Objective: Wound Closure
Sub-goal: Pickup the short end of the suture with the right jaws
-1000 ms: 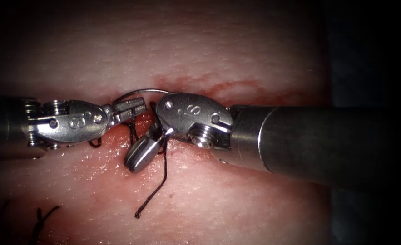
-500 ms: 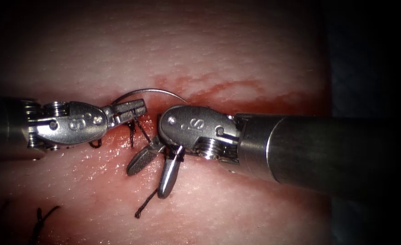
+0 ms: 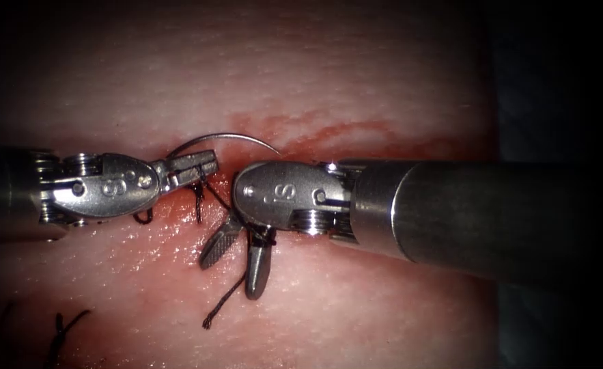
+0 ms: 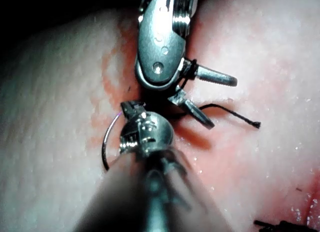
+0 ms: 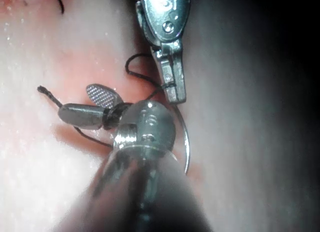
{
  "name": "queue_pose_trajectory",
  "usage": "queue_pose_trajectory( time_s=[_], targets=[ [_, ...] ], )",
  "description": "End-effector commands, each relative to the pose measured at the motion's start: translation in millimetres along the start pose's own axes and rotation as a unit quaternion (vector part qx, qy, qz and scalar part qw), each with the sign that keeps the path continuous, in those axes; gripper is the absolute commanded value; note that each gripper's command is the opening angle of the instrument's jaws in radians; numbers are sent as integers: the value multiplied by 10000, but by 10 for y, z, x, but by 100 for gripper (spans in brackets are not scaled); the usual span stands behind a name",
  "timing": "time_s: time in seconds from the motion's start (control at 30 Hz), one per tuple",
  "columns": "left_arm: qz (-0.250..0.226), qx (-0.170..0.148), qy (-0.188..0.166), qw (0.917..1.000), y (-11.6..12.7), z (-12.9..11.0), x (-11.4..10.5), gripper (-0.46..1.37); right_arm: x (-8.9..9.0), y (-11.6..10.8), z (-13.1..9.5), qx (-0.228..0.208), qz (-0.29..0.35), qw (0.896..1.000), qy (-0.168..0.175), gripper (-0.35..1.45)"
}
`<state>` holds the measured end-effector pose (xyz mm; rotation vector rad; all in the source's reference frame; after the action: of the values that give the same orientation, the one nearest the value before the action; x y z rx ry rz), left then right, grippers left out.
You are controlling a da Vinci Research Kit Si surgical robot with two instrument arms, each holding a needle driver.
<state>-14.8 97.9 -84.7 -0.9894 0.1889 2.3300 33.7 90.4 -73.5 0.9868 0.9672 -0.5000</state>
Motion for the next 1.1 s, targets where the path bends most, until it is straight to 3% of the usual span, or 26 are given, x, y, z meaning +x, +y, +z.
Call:
queue_pose_trajectory(
  time_s=[0.03,0.2,0.33,0.7,0.8,0.93,1.1],
  targets=[
    [4,-50,4,10000,0,1,-1,-35,0,1,2,-54,-42,9999,-153,71],
    [10,-56,7,10000,0,0,-1,-35,-2,0,14,-206,-148,9992,-313,68],
    [43,-45,5,10000,0,0,-2,-35,-4,-4,21,-407,-239,9968,-645,68],
    [52,-46,8,10000,-2,-2,-3,-35,-7,-12,41,-469,-426,9937,-923,64],
    [51,-33,5,10000,-2,-2,-4,-35,-8,-11,40,-497,-441,9923,-1045,39],
    [54,-38,7,10000,-2,-3,-4,-35,-11,-10,37,-502,-428,9905,-1209,-34],
    [38,-24,8,10000,-4,-8,-8,-35,-16,-13,33,-457,-485,9878,-1405,-35]
  ],
)
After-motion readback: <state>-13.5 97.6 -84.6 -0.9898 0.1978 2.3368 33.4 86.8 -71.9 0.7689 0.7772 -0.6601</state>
